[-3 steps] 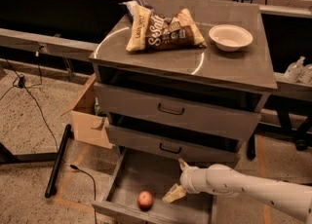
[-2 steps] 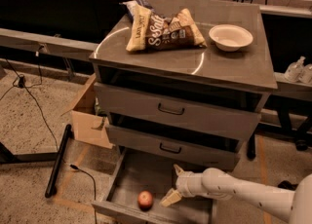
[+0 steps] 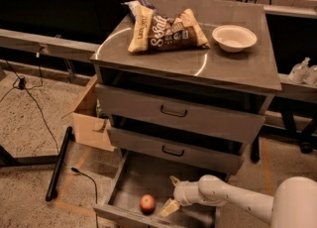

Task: Pick apple from bottom drawer and place on counter

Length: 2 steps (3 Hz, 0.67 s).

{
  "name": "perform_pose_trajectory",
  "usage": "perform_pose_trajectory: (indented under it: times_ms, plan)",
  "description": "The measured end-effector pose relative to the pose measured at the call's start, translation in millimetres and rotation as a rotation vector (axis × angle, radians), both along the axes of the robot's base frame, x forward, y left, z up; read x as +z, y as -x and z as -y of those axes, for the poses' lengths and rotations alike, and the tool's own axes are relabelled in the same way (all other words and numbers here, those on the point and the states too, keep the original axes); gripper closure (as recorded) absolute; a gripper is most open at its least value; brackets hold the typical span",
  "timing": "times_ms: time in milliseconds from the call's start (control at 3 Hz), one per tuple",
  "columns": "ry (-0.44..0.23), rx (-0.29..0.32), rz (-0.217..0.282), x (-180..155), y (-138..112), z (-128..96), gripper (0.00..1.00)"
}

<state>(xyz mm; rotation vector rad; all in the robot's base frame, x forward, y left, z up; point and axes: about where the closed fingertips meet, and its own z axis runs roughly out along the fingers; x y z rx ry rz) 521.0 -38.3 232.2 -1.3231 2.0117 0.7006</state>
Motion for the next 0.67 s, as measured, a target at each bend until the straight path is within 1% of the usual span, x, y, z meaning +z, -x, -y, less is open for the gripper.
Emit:
perform_pose_trajectory:
  times_ms: [333,667]
  plan:
    - [-0.03,-0.01,0.012,-18.1,-6.0,-12.6,0.0]
    - [-0.041,-0.01,0.032,-30.6,-15.3,-26.8,0.0]
